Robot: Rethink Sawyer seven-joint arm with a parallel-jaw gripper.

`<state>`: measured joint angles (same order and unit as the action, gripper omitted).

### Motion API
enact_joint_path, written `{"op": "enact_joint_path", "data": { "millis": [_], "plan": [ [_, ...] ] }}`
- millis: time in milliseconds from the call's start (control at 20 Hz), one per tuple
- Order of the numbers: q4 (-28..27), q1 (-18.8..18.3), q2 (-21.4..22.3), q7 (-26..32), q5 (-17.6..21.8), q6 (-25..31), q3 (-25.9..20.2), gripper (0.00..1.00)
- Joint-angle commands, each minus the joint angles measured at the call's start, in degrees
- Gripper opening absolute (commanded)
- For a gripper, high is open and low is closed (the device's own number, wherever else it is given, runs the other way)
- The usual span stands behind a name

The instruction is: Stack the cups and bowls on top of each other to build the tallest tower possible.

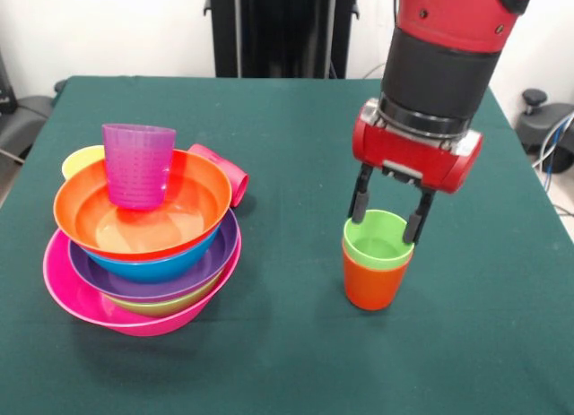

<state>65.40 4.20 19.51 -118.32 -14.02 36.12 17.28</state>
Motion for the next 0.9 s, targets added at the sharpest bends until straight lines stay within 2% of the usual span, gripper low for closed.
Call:
{"op": "enact_joint_path", "data": {
  "millis": [50, 450, 900],
  "plan": [
    [4.4, -0.7, -5.4, -6.8, 1.4, -4.9, -5.9, 1.00],
    [4.6, -0.3, -5.8, -6.7, 0.9, -5.6, -5.8, 1.00],
    [3.7, 0.8, -5.0, -7.5, 0.3, -2.2, -4.5, 1.00]
  ]
}}
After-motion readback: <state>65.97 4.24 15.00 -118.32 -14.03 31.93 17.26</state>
